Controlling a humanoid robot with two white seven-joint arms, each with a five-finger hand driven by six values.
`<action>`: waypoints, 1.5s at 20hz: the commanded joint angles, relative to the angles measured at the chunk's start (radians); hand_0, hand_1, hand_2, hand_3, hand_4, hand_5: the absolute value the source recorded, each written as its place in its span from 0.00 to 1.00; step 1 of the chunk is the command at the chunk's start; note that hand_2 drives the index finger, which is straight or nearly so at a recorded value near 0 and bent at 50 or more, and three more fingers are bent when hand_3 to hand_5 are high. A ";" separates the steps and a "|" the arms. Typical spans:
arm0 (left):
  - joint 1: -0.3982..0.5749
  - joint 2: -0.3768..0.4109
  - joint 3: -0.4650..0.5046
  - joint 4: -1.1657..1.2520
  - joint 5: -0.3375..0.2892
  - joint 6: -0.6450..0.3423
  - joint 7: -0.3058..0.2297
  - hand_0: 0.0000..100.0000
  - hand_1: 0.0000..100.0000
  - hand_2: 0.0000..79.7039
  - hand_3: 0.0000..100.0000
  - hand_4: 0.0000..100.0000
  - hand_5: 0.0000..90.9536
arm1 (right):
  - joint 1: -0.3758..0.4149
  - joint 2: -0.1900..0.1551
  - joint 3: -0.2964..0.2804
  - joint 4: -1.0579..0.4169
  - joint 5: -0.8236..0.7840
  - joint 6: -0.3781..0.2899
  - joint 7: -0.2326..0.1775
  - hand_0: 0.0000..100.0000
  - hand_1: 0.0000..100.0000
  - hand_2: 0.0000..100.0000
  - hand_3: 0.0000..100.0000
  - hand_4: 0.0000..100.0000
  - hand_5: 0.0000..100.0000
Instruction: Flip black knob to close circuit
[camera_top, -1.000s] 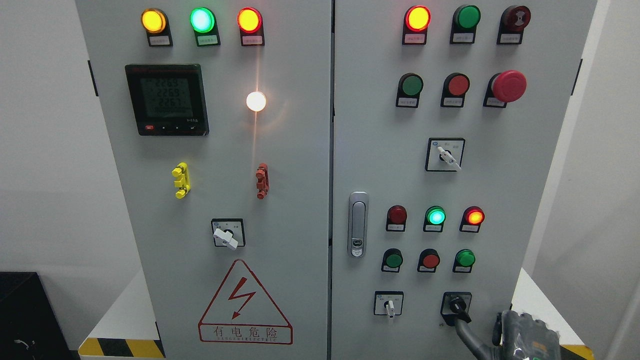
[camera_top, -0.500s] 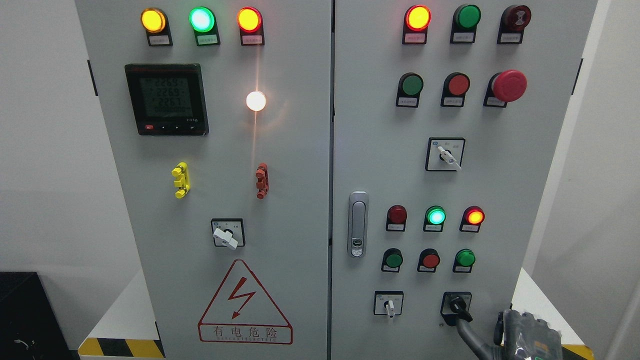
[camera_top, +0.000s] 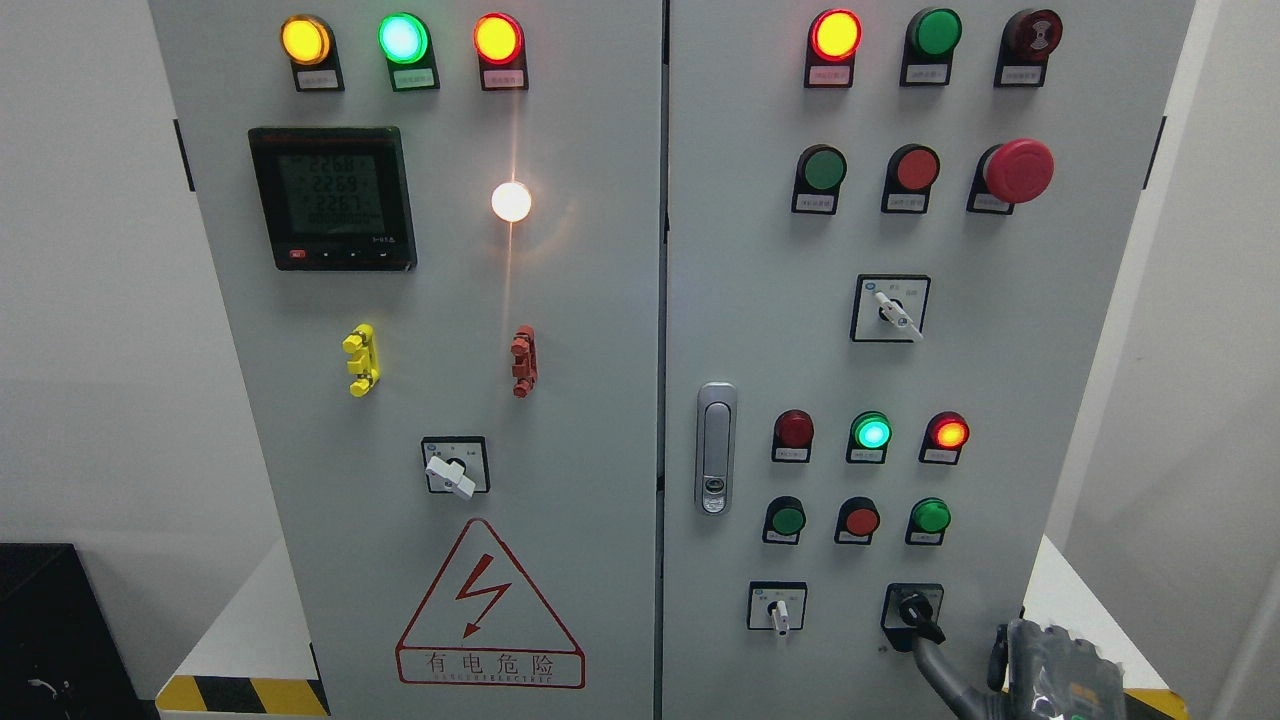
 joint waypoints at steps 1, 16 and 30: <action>0.021 0.000 0.000 -0.029 0.000 0.001 0.000 0.12 0.56 0.00 0.00 0.00 0.00 | 0.003 -0.003 0.008 -0.009 -0.006 -0.001 -0.003 0.00 0.00 0.85 1.00 0.94 1.00; 0.023 0.000 0.000 -0.029 0.000 0.001 0.000 0.12 0.56 0.00 0.00 0.00 0.00 | 0.023 -0.003 0.086 0.006 -0.004 -0.001 -0.015 0.00 0.00 0.85 1.00 0.94 1.00; 0.021 0.000 0.000 -0.029 0.000 0.001 0.000 0.12 0.56 0.00 0.00 0.00 0.00 | 0.086 0.005 0.112 -0.104 -0.066 -0.006 -0.034 0.00 0.00 0.83 1.00 0.94 1.00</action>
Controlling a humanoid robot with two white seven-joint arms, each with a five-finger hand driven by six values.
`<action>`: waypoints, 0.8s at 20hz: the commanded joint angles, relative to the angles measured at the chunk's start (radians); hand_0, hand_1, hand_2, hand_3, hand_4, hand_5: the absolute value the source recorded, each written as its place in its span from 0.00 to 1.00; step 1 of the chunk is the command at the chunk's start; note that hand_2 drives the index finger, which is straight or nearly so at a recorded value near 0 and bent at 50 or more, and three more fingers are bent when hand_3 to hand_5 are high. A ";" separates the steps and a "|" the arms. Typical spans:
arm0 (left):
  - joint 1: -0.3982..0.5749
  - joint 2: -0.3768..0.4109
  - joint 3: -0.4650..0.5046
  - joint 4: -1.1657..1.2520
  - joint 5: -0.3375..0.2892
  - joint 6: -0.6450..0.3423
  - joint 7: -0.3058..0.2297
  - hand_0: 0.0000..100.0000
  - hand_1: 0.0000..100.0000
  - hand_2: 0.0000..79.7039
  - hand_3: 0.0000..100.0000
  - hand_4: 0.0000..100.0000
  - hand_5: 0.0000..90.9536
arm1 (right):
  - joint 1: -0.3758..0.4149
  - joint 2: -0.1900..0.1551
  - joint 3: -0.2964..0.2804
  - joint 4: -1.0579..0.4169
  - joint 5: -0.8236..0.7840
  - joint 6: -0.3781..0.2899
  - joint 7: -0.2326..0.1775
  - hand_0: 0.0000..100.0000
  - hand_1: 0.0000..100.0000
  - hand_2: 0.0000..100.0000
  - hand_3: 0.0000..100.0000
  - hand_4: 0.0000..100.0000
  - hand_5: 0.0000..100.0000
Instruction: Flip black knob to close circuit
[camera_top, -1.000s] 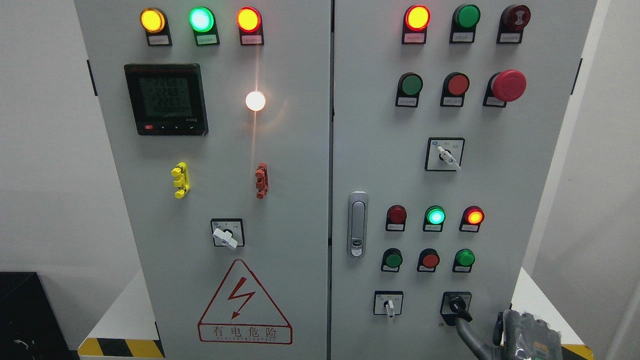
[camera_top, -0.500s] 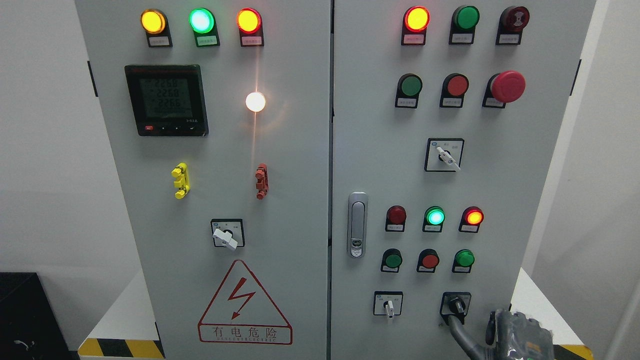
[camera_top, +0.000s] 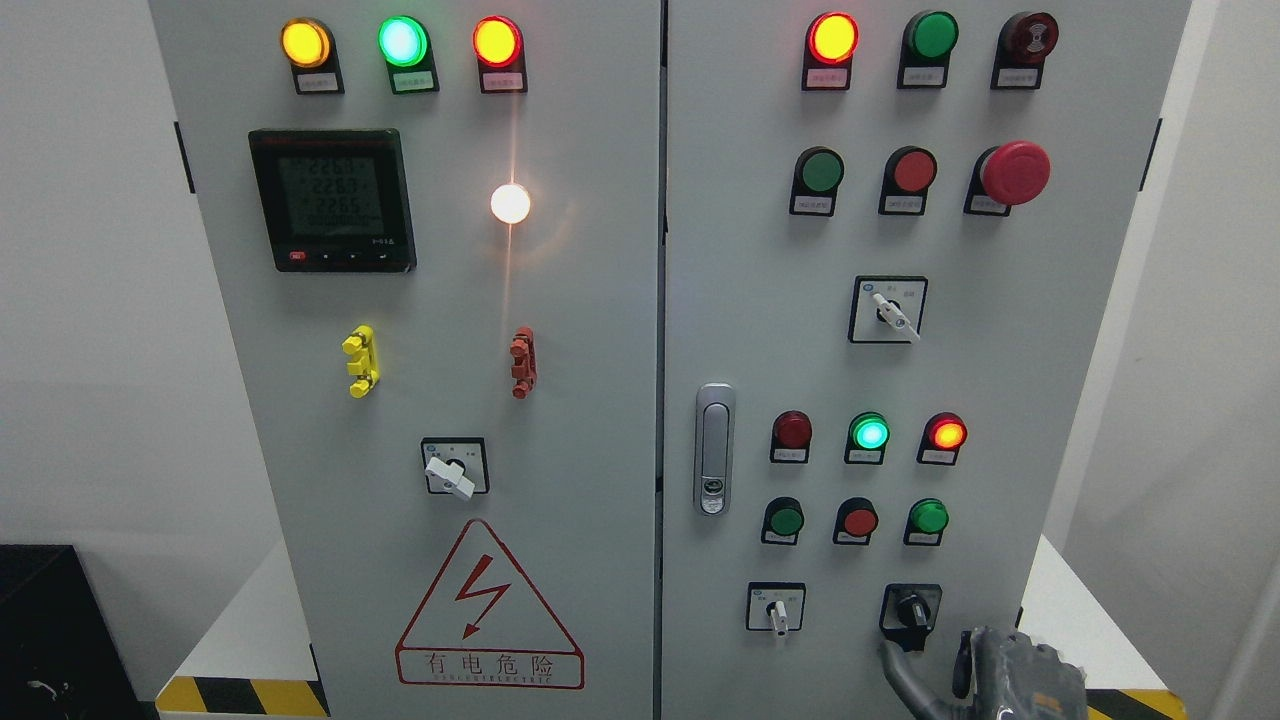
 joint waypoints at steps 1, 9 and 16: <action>0.021 0.000 0.000 -0.029 0.000 0.001 0.000 0.12 0.56 0.00 0.00 0.00 0.00 | 0.045 0.007 0.025 -0.095 -0.053 -0.002 0.000 0.00 0.00 0.83 1.00 0.93 1.00; 0.023 0.000 0.000 -0.029 0.000 0.001 0.000 0.12 0.56 0.00 0.00 0.00 0.00 | 0.182 0.032 0.024 -0.253 -0.254 -0.071 -0.026 0.00 0.00 0.67 0.94 0.84 0.90; 0.023 0.000 0.000 -0.029 0.000 0.001 0.000 0.12 0.56 0.00 0.00 0.00 0.00 | 0.294 0.044 0.051 -0.312 -0.620 -0.148 -0.124 0.00 0.04 0.51 0.74 0.67 0.67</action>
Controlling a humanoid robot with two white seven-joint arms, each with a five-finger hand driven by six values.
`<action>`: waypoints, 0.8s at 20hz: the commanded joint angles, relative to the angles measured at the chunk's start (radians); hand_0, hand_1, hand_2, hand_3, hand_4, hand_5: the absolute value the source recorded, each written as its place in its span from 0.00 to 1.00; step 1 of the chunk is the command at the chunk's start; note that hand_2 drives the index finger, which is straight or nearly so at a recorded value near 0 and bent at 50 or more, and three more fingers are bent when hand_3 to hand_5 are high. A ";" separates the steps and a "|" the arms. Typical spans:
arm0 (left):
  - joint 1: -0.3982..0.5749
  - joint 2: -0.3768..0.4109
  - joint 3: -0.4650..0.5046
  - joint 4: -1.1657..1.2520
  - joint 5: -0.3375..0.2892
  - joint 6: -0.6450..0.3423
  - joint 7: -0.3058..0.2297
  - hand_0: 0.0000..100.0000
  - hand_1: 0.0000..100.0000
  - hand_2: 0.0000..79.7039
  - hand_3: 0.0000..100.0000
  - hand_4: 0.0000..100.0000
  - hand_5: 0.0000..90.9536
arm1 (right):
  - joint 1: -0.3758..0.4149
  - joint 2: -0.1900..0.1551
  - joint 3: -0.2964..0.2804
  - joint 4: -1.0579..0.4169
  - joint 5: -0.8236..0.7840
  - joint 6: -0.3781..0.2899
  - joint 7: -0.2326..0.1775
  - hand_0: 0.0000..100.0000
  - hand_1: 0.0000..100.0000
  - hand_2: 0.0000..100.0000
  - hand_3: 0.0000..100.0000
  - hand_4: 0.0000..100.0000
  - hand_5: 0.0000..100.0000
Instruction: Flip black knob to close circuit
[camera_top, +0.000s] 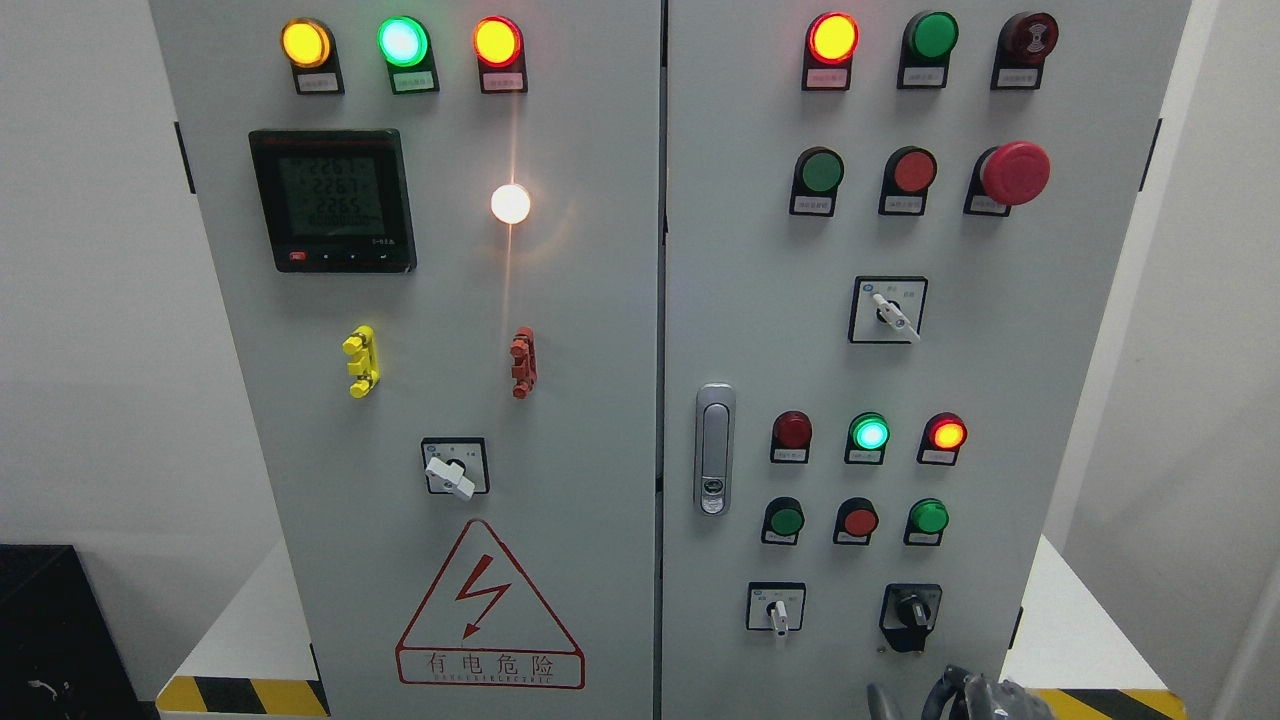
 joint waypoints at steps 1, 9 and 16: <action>0.023 0.000 0.000 -0.029 0.000 0.001 0.000 0.12 0.56 0.00 0.00 0.00 0.00 | 0.106 0.019 0.023 -0.140 -0.279 -0.019 -0.037 0.00 0.04 0.49 0.73 0.66 0.65; 0.023 0.000 0.000 -0.029 0.000 0.001 0.000 0.12 0.56 0.00 0.00 0.00 0.00 | 0.163 0.016 0.020 -0.208 -0.669 -0.040 -0.058 0.00 0.03 0.28 0.48 0.46 0.38; 0.023 0.000 0.000 -0.029 0.000 0.001 0.000 0.12 0.56 0.00 0.00 0.00 0.00 | 0.194 0.015 0.020 -0.192 -0.881 -0.157 -0.049 0.00 0.00 0.17 0.33 0.30 0.15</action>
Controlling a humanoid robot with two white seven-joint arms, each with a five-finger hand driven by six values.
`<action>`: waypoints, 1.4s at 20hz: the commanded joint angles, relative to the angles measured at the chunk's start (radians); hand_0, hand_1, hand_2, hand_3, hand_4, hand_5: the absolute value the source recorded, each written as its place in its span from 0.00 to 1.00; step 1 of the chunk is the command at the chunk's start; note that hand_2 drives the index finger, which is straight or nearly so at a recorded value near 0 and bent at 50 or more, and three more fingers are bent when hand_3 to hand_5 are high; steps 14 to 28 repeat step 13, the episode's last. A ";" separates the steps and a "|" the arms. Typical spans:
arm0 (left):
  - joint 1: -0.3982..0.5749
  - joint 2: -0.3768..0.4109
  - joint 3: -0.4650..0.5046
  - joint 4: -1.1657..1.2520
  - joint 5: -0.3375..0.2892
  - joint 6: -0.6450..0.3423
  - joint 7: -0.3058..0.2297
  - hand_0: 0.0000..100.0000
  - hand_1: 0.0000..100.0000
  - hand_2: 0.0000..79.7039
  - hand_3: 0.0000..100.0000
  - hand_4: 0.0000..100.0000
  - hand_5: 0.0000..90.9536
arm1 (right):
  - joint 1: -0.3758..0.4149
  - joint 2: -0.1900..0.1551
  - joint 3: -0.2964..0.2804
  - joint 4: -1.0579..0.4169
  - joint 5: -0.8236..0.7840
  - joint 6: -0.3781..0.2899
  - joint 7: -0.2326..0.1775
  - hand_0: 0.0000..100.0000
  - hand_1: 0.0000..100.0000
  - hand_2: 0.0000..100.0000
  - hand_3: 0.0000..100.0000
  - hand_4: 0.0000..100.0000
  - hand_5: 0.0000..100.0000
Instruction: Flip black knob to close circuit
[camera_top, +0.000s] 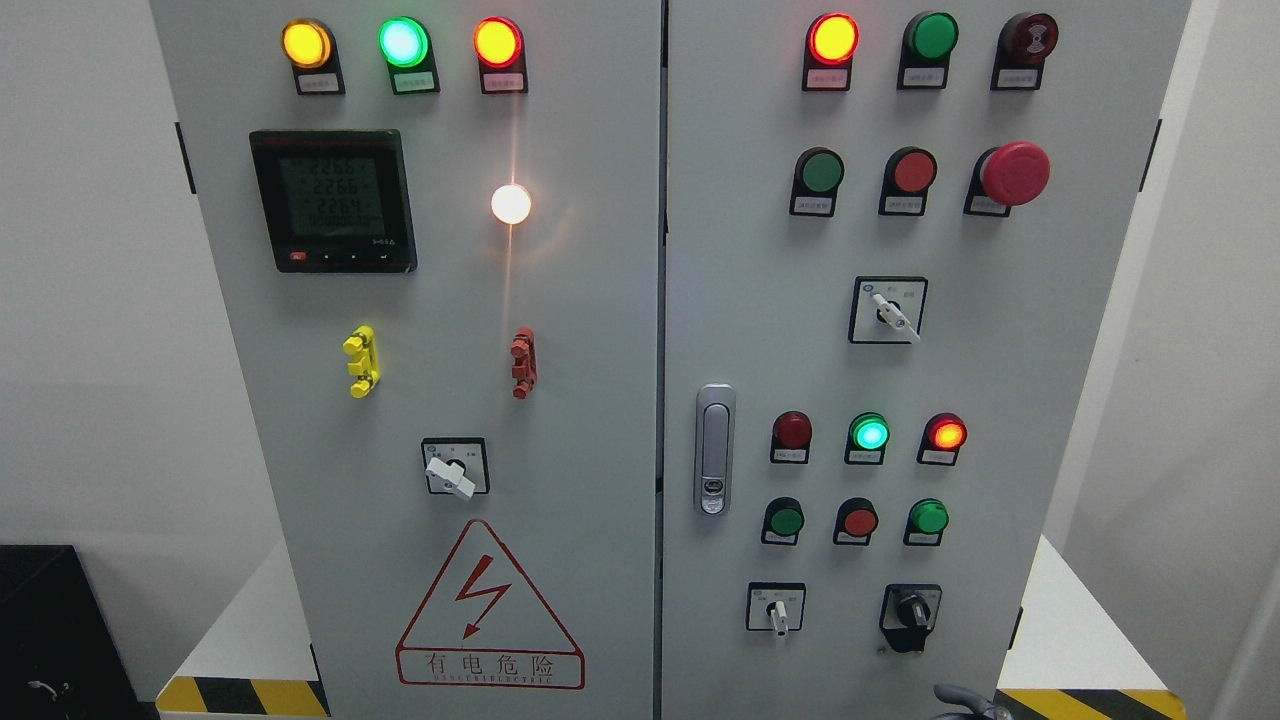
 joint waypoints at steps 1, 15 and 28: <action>0.023 0.000 0.000 -0.029 0.000 0.001 0.000 0.12 0.56 0.00 0.00 0.00 0.00 | 0.041 0.002 -0.002 -0.046 -0.197 -0.047 0.015 0.00 0.00 0.17 0.32 0.29 0.14; 0.023 0.000 0.000 -0.029 0.000 0.001 0.000 0.12 0.56 0.00 0.00 0.00 0.00 | 0.103 0.001 0.015 -0.036 -0.269 -0.079 0.058 0.00 0.00 0.09 0.20 0.16 0.05; 0.023 0.000 0.000 -0.029 0.000 0.001 0.000 0.12 0.56 0.00 0.00 0.00 0.00 | 0.103 0.001 0.015 -0.036 -0.269 -0.079 0.058 0.00 0.00 0.09 0.20 0.16 0.05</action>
